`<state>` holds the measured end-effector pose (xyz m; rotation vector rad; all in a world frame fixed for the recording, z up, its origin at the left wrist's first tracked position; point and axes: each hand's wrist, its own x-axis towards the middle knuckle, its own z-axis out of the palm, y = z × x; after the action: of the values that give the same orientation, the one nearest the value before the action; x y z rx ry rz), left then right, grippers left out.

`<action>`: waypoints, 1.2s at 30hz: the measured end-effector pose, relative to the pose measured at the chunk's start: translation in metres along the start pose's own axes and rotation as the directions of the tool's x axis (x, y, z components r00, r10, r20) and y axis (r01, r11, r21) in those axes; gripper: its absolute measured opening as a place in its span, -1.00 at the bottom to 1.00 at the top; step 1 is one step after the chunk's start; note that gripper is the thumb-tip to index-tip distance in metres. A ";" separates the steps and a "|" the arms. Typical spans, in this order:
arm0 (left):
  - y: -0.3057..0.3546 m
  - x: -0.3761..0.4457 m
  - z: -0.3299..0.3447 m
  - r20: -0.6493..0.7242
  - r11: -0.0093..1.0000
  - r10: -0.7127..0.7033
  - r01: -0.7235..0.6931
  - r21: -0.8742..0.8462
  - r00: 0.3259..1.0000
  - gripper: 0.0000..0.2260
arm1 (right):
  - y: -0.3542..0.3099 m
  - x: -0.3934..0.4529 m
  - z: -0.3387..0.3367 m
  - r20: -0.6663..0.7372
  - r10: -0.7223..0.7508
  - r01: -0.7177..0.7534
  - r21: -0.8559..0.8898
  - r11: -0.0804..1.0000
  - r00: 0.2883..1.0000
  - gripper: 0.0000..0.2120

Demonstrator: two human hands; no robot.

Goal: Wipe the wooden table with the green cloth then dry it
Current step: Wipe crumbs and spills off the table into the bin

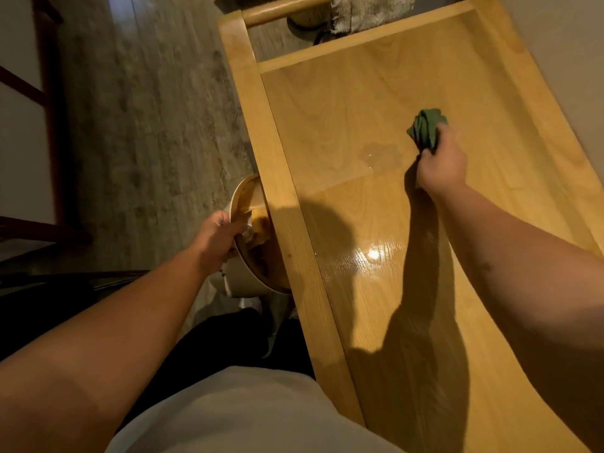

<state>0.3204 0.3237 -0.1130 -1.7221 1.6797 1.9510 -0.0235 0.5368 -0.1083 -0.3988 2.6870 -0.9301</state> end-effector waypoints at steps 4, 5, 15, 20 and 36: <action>0.002 0.007 0.001 -0.045 0.999 -0.004 0.002 -0.034 0.999 -0.86 | -0.004 0.002 0.020 0.081 -0.077 0.088 -0.135 0.987 0.994 -0.43; 0.002 0.008 0.002 -0.064 0.999 -0.012 0.010 -0.031 0.998 -0.84 | -0.009 -0.002 0.027 0.096 -0.104 0.118 -0.145 0.982 0.990 -0.43; 0.000 0.014 0.006 -0.141 0.999 -0.025 0.028 0.018 0.990 -0.88 | -0.085 -0.096 0.109 0.242 -0.251 0.280 -0.090 0.956 0.937 -0.32; -0.003 0.011 0.005 -0.158 1.000 0.001 -0.004 -0.018 0.988 -0.83 | -0.114 -0.152 0.132 0.270 -0.409 0.421 0.014 0.907 0.872 -0.51; -0.007 0.008 0.001 -0.165 0.999 0.050 -0.053 -0.014 0.985 -0.75 | -0.138 -0.164 0.127 0.572 -0.231 0.089 0.266 0.960 0.787 -0.76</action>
<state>0.3213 0.3226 -0.1232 -1.9140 1.7803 1.8970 0.1948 0.4177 -0.0904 -0.7417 1.9664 -0.9437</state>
